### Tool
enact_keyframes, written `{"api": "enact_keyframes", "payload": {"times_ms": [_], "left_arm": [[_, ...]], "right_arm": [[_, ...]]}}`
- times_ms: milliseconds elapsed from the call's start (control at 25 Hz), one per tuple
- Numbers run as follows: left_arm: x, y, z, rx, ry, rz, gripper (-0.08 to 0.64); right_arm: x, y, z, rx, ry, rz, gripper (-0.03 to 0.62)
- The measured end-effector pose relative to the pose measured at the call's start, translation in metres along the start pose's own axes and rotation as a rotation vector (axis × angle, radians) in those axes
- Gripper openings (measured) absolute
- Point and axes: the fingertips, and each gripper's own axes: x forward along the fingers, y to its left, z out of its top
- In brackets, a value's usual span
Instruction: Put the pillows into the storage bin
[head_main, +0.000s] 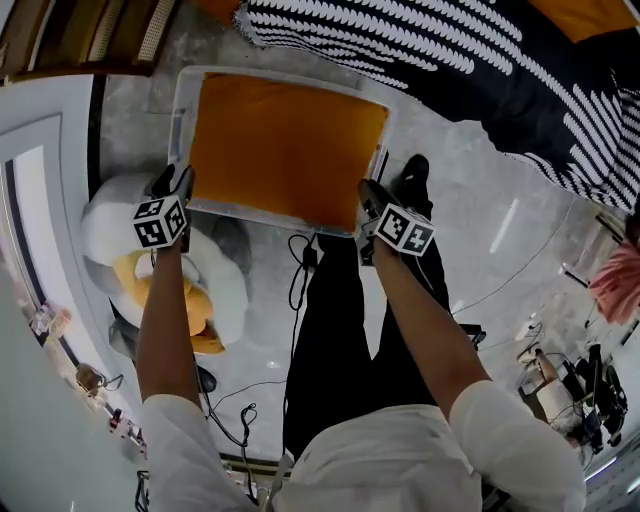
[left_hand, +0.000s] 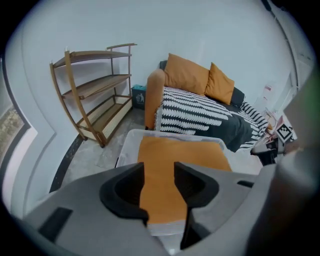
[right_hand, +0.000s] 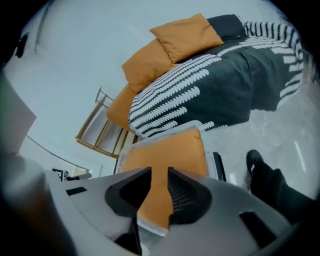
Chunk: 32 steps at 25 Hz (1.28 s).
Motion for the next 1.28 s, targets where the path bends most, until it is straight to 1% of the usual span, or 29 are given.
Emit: {"api": "enact_keyframes", "payload": {"times_ms": [40,160,280,400,480,560,680,760,840,920,1000,1080,1200,1280], "left_arm": [[-0.005,-0.006,0.002,0.008,-0.022,-0.013,0.19],[-0.029,-0.028,0.015,0.007,-0.127,-0.057,0.19],[-0.061,-0.056,0.04,-0.032,-0.288,-0.125,0.19],[-0.101,-0.098,0.068,-0.057,-0.433,-0.209,0.19],[-0.133,-0.124,0.088,-0.039,-0.504,-0.229,0.19],[-0.164,-0.145,0.115,-0.008,-0.578,-0.225,0.189],[-0.218,-0.18,0.152,0.031,-0.677,-0.216,0.187],[-0.25,-0.207,0.178,0.071,-0.732,-0.221,0.187],[-0.275,-0.237,0.202,0.097,-0.778,-0.239,0.184],[-0.297,-0.269,0.218,0.101,-0.807,-0.269,0.183],[-0.319,-0.305,0.233,0.103,-0.842,-0.291,0.183],[-0.341,-0.342,0.254,0.116,-0.892,-0.312,0.183],[-0.368,-0.403,0.29,0.138,-0.964,-0.367,0.178],[-0.381,-0.444,0.306,0.154,-0.995,-0.4,0.178]], "right_arm": [[-0.002,0.008,0.004,-0.03,-0.006,0.016,0.131],[-0.013,0.035,0.019,-0.114,-0.034,0.087,0.148],[-0.032,0.064,0.044,-0.225,-0.084,0.157,0.163],[-0.065,0.091,0.069,-0.362,-0.122,0.212,0.189],[-0.093,0.111,0.089,-0.441,-0.159,0.241,0.189],[-0.124,0.13,0.117,-0.496,-0.22,0.27,0.189],[-0.185,0.153,0.16,-0.527,-0.327,0.307,0.189],[-0.231,0.164,0.187,-0.551,-0.401,0.329,0.189],[-0.274,0.175,0.212,-0.61,-0.462,0.342,0.189],[-0.317,0.181,0.23,-0.692,-0.509,0.338,0.189],[-0.362,0.182,0.25,-0.755,-0.564,0.337,0.189],[-0.407,0.181,0.273,-0.796,-0.623,0.341,0.189],[-0.474,0.172,0.311,-0.828,-0.702,0.346,0.187],[-0.518,0.164,0.333,-0.841,-0.765,0.355,0.189]]}}
